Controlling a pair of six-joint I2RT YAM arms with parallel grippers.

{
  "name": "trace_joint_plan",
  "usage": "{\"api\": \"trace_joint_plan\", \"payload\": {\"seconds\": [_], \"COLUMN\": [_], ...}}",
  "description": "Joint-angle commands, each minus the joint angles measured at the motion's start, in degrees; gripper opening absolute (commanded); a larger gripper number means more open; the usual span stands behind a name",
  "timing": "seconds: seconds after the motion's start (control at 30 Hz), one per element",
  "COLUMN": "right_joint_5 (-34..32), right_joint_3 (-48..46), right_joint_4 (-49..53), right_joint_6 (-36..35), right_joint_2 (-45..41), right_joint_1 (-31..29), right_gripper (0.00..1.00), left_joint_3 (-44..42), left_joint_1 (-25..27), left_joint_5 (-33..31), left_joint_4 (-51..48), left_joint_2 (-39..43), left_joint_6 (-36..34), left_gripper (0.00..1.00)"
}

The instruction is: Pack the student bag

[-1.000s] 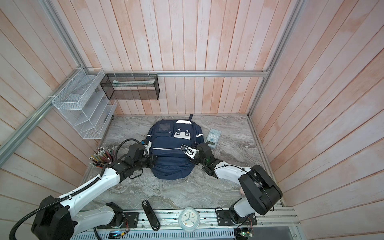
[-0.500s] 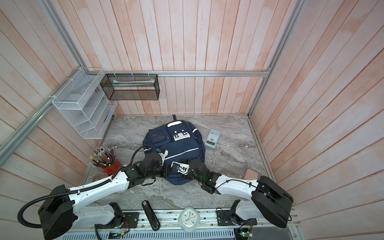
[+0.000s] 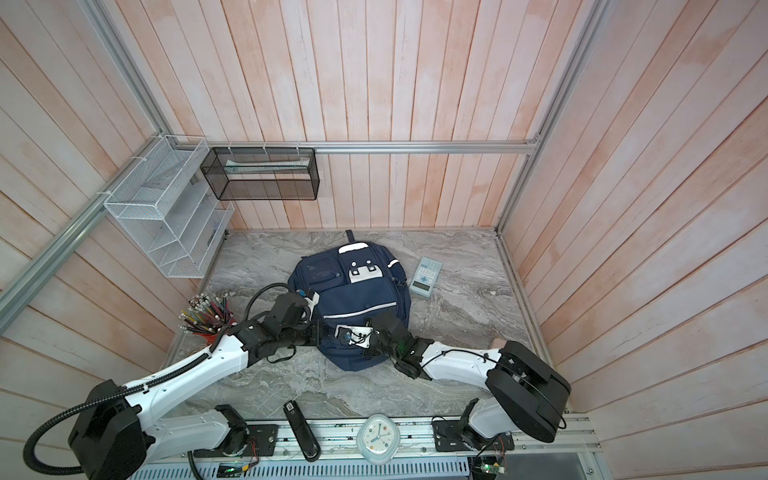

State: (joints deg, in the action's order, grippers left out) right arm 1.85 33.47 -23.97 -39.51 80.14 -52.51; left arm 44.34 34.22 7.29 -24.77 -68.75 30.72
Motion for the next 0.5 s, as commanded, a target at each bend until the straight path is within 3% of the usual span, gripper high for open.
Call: {"api": "trace_joint_plan", "payload": {"seconds": [0.0, 0.13, 0.23, 0.33, 0.43, 0.47], "right_joint_5": [7.8, 10.6, 9.7, 3.0, -5.7, -7.5], "right_joint_3": [-1.4, 0.0, 0.0, -0.2, 0.1, 0.2], "right_joint_4": [7.3, 8.6, 7.7, 4.6, 1.3, 0.7], "right_joint_6": [-0.3, 0.6, 0.5, 0.9, 0.9, 1.5], "right_joint_2": [-2.6, -2.1, -1.7, -0.7, 1.0, 1.2], "right_joint_1": [1.5, 2.4, 2.9, 2.9, 2.9, 2.9], "right_gripper": [0.00, 0.00, 0.00, 0.00, 0.00, 0.13], "left_joint_3": [2.7, 5.6, 8.2, 7.8, 5.4, 4.0], "left_joint_1": [-7.4, -13.0, -13.0, -12.2, -10.6, -10.0], "left_joint_5": [-8.6, -9.6, -5.8, -0.6, 0.5, 1.2], "left_joint_4": [-1.1, 2.5, 6.4, 8.7, 7.2, 6.9], "left_joint_2": [0.4, -2.9, -6.2, -5.4, -2.2, -0.7], "left_joint_6": [-5.9, -8.6, -10.0, -9.2, -7.4, -6.4], "left_gripper": [0.00, 0.00, 0.00, 0.00, 0.00, 0.00]}}
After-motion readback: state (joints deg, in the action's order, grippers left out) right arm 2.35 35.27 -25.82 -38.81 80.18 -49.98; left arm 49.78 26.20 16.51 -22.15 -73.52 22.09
